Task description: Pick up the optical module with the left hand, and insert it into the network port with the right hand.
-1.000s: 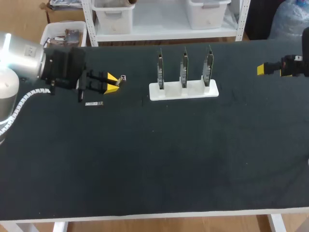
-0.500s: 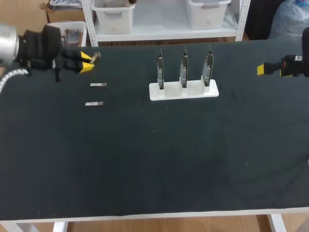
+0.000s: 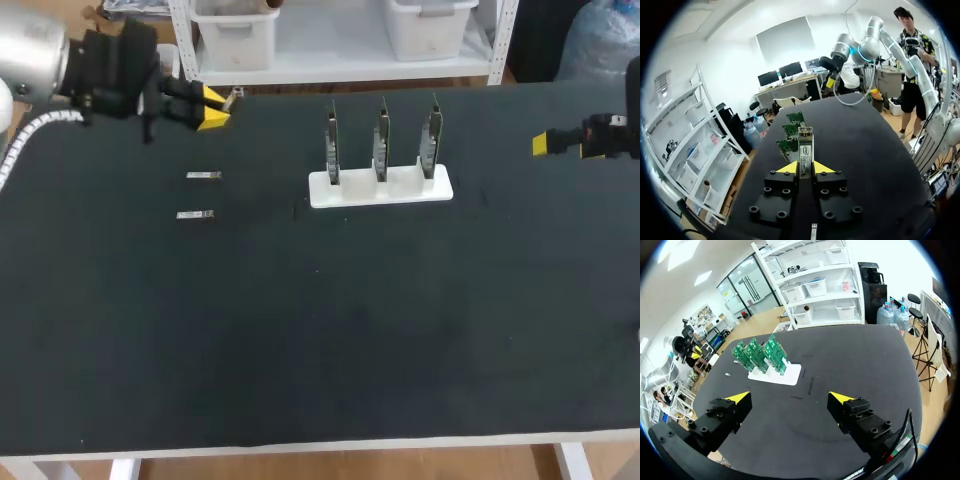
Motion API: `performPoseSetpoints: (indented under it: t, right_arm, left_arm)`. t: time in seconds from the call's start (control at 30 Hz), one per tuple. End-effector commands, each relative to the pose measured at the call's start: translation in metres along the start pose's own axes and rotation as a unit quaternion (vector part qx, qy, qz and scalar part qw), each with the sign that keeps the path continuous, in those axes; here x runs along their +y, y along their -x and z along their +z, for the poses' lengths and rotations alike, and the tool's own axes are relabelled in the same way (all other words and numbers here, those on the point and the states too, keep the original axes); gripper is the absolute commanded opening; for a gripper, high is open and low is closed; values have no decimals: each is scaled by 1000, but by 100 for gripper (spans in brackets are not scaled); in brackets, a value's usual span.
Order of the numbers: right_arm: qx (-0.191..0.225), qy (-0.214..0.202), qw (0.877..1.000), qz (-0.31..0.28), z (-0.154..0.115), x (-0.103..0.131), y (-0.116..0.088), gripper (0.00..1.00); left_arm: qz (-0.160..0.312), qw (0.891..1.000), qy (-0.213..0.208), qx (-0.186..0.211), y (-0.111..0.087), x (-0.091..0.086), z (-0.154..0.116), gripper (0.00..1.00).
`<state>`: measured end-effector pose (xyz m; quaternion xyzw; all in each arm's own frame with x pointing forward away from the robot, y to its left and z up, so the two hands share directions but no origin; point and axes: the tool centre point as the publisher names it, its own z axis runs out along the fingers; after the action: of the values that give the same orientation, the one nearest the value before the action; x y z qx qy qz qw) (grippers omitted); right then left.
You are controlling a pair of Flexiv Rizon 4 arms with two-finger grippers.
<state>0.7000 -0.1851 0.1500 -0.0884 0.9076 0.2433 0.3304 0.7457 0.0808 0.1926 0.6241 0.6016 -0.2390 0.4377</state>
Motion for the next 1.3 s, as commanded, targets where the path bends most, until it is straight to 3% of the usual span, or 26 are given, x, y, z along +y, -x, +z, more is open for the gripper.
performPoseSetpoints:
  t: [0.03,0.33,0.47,1.2,1.3]
  right_arm:
    - [0,0,1000,0,0,0,0,100]
    - [0,0,1000,0,0,0,0,100]
    - [0,0,1000,0,0,0,0,100]
    - [0,0,1000,0,0,0,0,100]
    - [0,0,1000,0,0,0,0,100]
  left_arm:
    - [-4,999,8,-49,-1,7,11,0]
    - [14,998,-13,-59,13,15,26,0]
    - [37,998,-28,-44,20,17,32,0]
    - [42,998,-30,-36,20,17,32,0]
    - [63,994,4,-94,23,12,33,0]
